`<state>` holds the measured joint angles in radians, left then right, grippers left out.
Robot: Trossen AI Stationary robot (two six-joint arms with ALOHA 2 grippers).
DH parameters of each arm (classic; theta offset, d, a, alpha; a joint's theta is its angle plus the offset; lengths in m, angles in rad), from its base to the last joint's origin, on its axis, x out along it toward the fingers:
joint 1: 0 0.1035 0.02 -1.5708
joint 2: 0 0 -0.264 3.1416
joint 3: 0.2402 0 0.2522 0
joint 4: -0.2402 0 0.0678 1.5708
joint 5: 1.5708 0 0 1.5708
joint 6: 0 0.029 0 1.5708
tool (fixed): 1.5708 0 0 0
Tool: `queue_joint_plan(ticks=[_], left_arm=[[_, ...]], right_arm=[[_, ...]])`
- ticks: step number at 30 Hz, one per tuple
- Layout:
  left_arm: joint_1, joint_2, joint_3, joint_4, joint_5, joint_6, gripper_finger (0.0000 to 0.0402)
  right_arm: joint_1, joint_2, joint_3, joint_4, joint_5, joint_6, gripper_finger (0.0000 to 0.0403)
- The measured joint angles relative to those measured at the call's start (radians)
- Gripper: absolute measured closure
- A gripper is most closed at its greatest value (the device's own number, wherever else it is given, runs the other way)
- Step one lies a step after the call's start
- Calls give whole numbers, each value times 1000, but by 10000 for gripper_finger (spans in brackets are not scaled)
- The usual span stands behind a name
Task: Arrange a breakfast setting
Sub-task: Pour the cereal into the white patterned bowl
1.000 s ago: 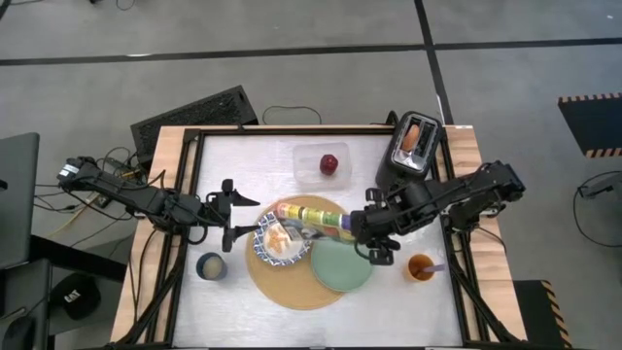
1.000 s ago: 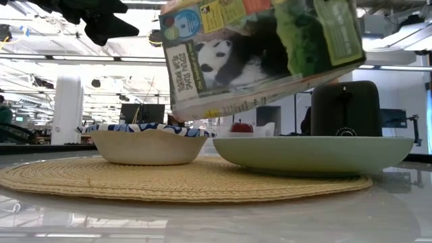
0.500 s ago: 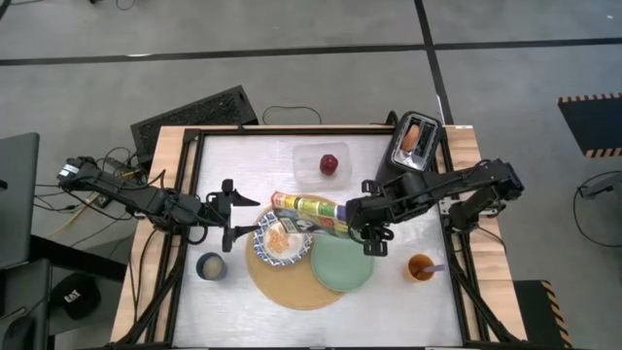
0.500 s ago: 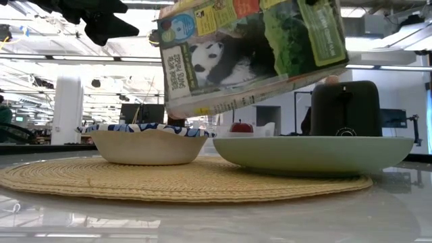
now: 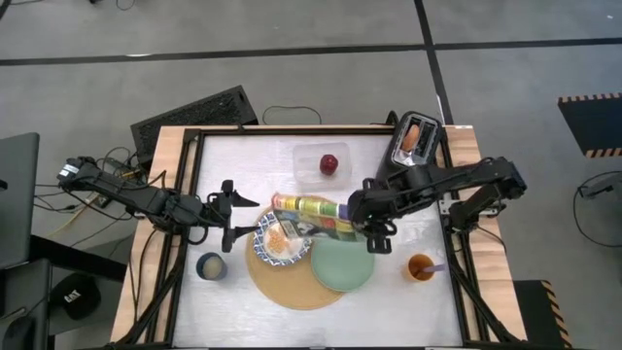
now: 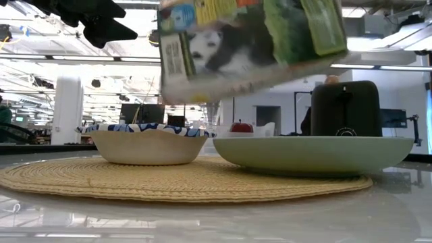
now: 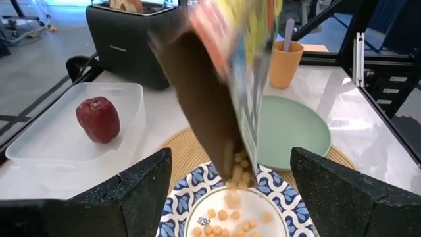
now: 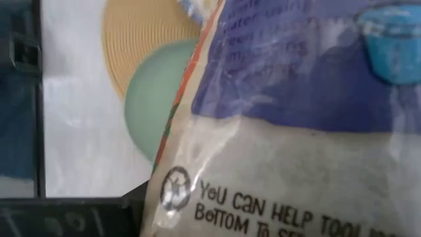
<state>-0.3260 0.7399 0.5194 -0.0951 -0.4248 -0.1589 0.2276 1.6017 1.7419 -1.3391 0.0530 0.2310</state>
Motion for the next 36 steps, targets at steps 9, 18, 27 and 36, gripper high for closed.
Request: queue_joint_plan(ticks=[9, 18, 27, 36], left_arm=[[0, 0, 0, 0, 0, 0, 106], [0, 0, 0, 0, -1, 0, 106], [0, 0, 0, 0, -2, 0, 106], [0, 0, 0, 0, -2, 5, 106]], right_arm=[[-1, 9, 0, 22, -8, 7, 216], [1, 9, 0, 10, 11, 15, 216], [8, 9, 0, 7, 19, -1, 216], [6, 9, 0, 8, 23, 18, 216]])
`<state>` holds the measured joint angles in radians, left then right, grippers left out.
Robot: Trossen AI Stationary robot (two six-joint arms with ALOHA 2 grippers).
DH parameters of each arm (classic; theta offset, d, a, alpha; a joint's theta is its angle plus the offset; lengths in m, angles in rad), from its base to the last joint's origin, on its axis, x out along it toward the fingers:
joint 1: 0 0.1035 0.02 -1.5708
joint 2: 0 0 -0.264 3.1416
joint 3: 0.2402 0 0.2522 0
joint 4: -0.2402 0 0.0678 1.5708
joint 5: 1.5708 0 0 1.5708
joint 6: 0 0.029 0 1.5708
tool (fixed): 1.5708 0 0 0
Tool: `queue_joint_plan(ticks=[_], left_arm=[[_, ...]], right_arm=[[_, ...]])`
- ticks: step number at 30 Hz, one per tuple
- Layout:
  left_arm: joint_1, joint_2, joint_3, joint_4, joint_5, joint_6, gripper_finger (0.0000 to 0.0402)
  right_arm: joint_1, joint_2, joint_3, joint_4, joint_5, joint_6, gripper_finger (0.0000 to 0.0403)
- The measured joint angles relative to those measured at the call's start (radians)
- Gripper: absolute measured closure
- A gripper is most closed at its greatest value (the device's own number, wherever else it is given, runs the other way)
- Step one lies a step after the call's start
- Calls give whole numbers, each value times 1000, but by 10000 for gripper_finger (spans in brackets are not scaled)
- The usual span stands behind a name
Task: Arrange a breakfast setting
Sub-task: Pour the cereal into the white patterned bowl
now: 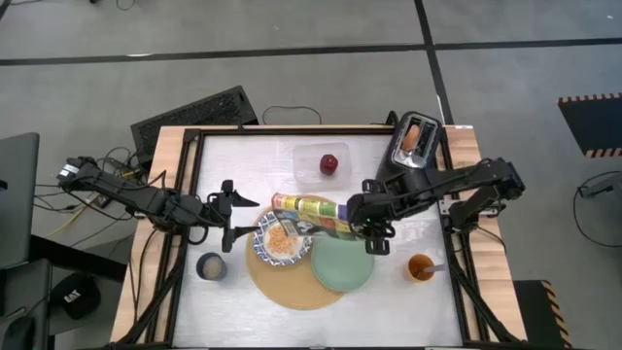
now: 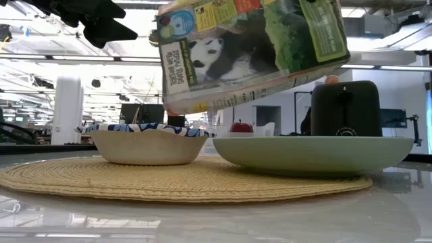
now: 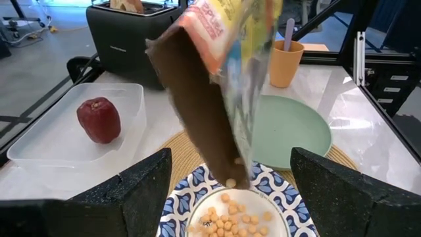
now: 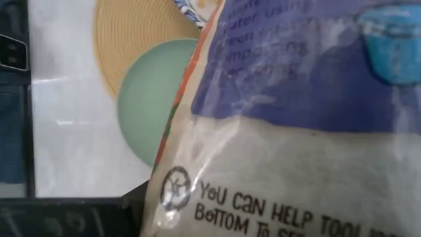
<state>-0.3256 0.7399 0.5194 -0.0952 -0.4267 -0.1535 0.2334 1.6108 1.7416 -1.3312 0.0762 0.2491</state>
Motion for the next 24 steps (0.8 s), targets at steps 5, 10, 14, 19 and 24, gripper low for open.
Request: queue_joint_plan(ticks=[5, 10, 14, 19, 24], left_arm=[[0, 0, 0, 0, 0, 0, 106], [0, 0, 0, 0, 0, 0, 106], [0, 0, 0, 0, 0, 0, 106], [0, 0, 0, 0, -2, 2, 106], [0, 0, 0, 0, -4, -2, 106]], right_arm=[[-13, 0, 0, 4, -12, -2, 216], [-11, 0, 0, -5, -6, -31, 216], [-13, 0, 0, 11, -25, -21, 216], [-2, 0, 0, -5, -44, -34, 216], [13, 0, 0, -10, -8, -3, 216]])
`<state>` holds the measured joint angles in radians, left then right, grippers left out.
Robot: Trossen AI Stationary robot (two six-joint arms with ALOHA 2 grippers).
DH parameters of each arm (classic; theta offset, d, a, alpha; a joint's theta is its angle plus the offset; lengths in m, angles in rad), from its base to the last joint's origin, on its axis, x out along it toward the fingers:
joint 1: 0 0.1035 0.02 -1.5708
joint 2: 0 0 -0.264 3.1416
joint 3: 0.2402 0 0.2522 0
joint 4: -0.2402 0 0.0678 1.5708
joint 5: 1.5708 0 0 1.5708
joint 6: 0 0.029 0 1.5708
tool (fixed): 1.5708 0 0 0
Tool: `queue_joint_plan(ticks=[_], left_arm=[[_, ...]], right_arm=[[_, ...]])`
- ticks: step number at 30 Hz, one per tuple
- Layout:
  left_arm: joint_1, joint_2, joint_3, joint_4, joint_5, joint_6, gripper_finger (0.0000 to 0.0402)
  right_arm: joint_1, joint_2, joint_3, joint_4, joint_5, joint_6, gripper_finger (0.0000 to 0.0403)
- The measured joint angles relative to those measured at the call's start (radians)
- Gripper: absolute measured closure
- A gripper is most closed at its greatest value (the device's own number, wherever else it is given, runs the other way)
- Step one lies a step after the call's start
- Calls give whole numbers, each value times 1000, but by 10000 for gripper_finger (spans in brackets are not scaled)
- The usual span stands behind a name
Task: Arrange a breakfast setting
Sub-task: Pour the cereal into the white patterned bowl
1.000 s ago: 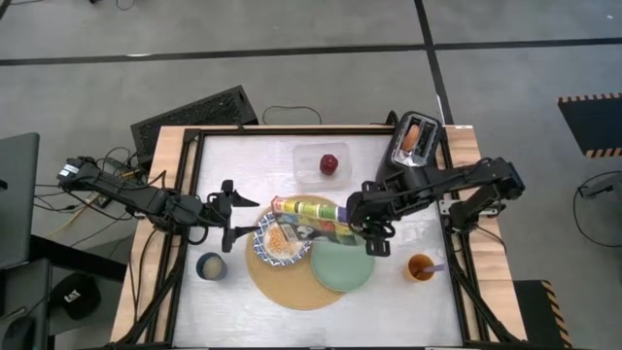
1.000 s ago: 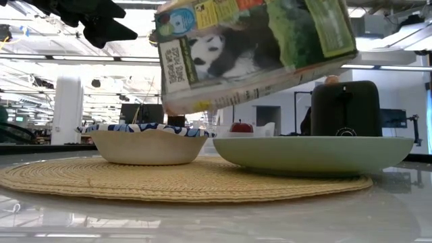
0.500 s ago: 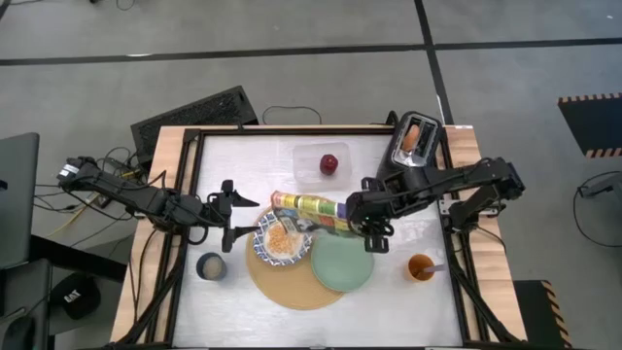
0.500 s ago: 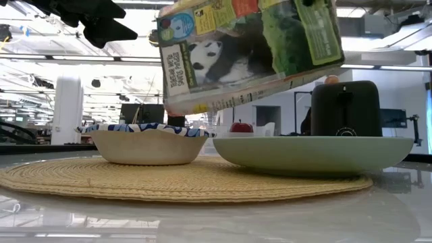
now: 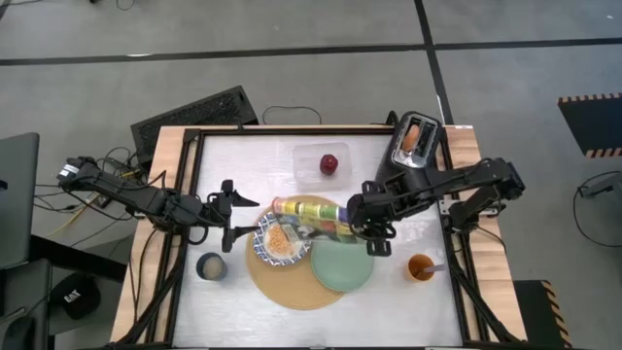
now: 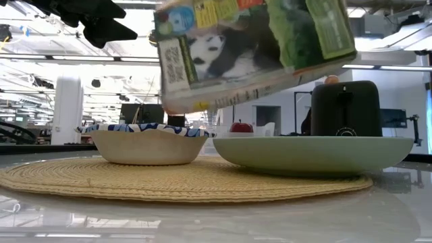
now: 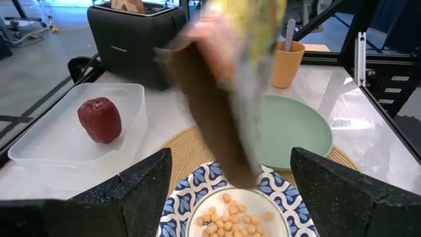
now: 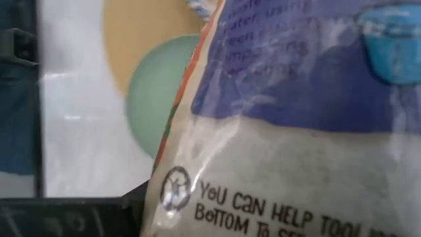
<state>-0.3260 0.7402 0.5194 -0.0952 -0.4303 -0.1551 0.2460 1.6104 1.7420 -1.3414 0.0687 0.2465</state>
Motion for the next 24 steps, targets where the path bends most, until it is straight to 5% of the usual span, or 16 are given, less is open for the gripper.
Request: queue_joint_plan(ticks=[24], left_arm=[[0, 0, 0, -4, -3, 4, 106]], right_arm=[[-28, 9, 0, -30, -21, -15, 216]])
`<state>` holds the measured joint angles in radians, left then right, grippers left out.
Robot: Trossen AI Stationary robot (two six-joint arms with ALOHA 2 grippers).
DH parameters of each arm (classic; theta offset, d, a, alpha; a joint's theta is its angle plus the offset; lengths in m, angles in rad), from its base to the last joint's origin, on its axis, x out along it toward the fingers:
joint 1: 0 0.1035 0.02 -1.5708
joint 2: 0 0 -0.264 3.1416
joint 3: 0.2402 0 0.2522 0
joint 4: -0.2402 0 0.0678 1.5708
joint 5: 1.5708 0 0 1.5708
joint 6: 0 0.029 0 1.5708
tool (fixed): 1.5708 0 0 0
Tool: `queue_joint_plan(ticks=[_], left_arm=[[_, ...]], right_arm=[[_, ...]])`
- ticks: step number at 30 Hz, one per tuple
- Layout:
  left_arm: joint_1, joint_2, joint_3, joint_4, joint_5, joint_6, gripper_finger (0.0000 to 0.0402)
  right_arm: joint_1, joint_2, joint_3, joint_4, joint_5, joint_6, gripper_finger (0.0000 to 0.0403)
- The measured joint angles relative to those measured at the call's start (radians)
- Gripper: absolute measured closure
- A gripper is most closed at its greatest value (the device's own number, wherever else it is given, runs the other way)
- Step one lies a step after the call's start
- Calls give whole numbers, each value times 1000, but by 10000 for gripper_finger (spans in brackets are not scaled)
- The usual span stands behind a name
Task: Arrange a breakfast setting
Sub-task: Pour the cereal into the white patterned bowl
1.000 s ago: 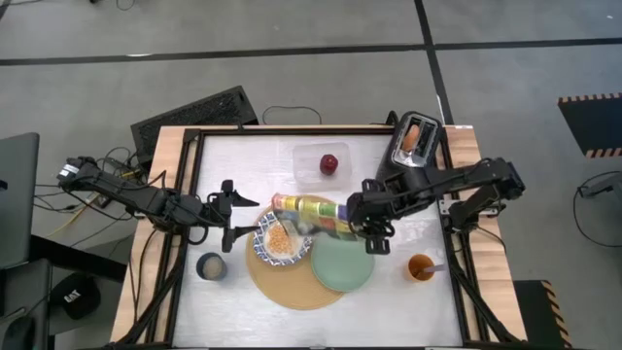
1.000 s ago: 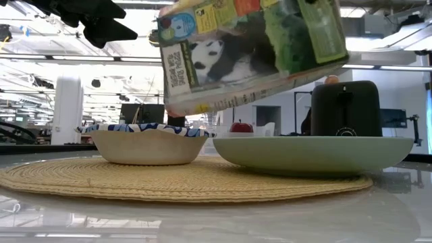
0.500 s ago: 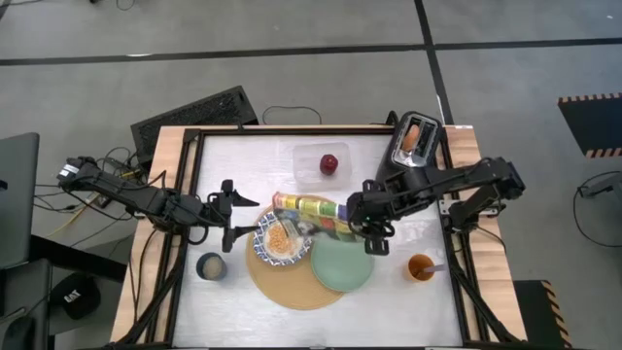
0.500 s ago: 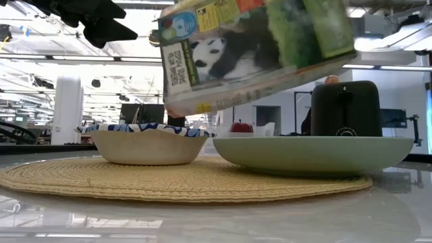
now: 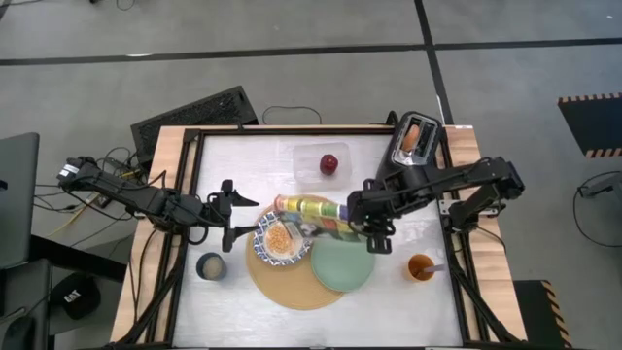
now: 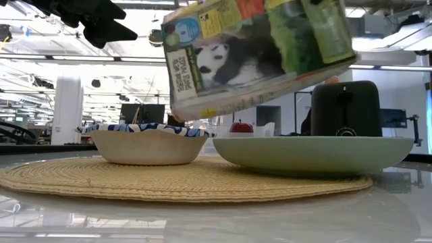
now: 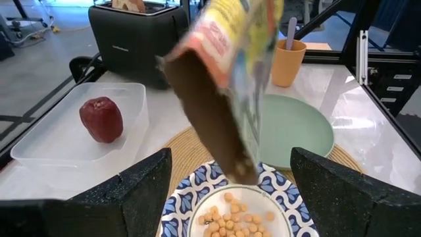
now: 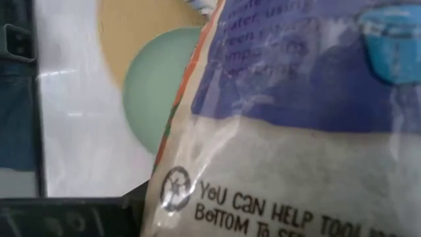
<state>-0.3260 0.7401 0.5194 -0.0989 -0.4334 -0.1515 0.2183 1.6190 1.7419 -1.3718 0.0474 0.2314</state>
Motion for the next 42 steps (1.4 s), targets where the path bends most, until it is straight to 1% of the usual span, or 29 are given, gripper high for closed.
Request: queue_joint_plan(ticks=[2, 4, 6, 8, 10, 12, 14, 24, 27, 32, 34, 35, 38, 40, 42], left_arm=[[0, 0, 0, 0, 0, 0, 106], [0, 0, 0, 0, 0, -1, 106], [0, 0, 0, 0, 0, -1, 106], [0, 0, 0, 0, 0, -1, 106], [0, 0, 0, 0, 0, -2, 106], [0, 0, 0, 0, -1, -3, 106], [0, 0, 0, 0, 0, -7, 106], [0, 0, 0, 1, -1, -6, 106], [0, 0, 0, 6, 0, -4, 106], [0, 0, 0, 4, -1, 0, 106], [0, 0, 0, 4, -2, 0, 106], [0, 0, 0, 3, -2, 0, 106], [0, 0, 0, 4, -4, 0, 106], [0, 0, 0, 4, -5, 0, 106], [0, 0, 0, 4, -5, 0, 106]], right_arm=[[-3, 7, 0, 5, -6, 17, 216], [1, 7, -1, 15, -18, -13, 216], [3, 5, -1, 14, 7, 11, 216], [2, 5, -1, 2, -16, -6, 216], [4, 6, -1, 2, -8, 20, 216], [2, 5, -1, -2, -16, 1, 216], [4, 5, -1, 5, 0, 22, 216], [31, 6, -1, 22, 4, -12, 216], [15, 5, -1, 30, -2, 28, 216], [23, 3, 0, 8, 20, -6, 216], [12, 3, 0, 31, 5, 6, 216], [11, 3, 0, 44, -5, -13, 216], [6, 3, 0, 45, 29, -39, 216], [-5, 4, 0, 53, 2, -17, 216], [4, 10, 0, 58, 0, -37, 216]])
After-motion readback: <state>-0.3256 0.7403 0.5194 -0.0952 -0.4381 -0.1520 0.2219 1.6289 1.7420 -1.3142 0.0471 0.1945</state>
